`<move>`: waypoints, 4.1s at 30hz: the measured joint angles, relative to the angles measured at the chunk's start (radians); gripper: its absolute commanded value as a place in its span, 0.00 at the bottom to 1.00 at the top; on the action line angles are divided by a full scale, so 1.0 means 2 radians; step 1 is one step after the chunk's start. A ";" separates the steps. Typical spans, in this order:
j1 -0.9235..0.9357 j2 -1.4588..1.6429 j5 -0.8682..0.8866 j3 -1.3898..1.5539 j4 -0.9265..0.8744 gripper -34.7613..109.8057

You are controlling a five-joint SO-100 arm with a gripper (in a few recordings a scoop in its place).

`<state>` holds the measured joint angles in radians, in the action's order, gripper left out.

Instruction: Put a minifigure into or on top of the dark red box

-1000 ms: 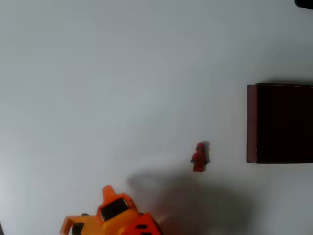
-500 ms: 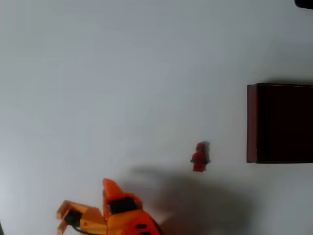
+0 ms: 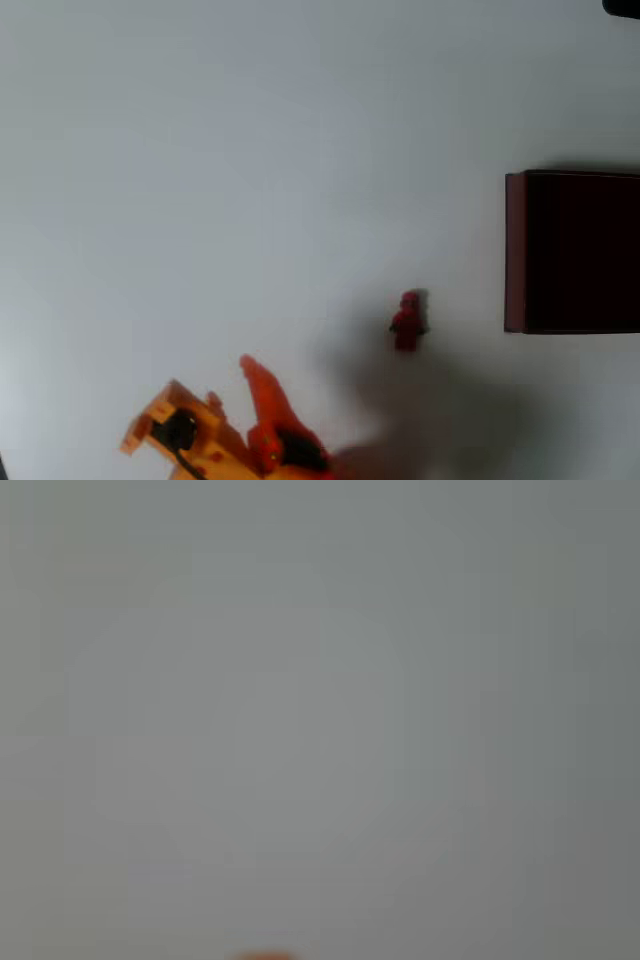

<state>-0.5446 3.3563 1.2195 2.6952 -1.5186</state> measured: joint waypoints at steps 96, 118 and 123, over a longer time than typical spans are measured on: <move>0.452 -0.649 0.029 -0.078 0.245 0.37; 0.458 -0.649 0.025 -0.067 0.255 0.32; 0.450 -0.649 0.030 -0.056 0.267 0.30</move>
<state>0.3559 2.0586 1.2793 2.5832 -0.9848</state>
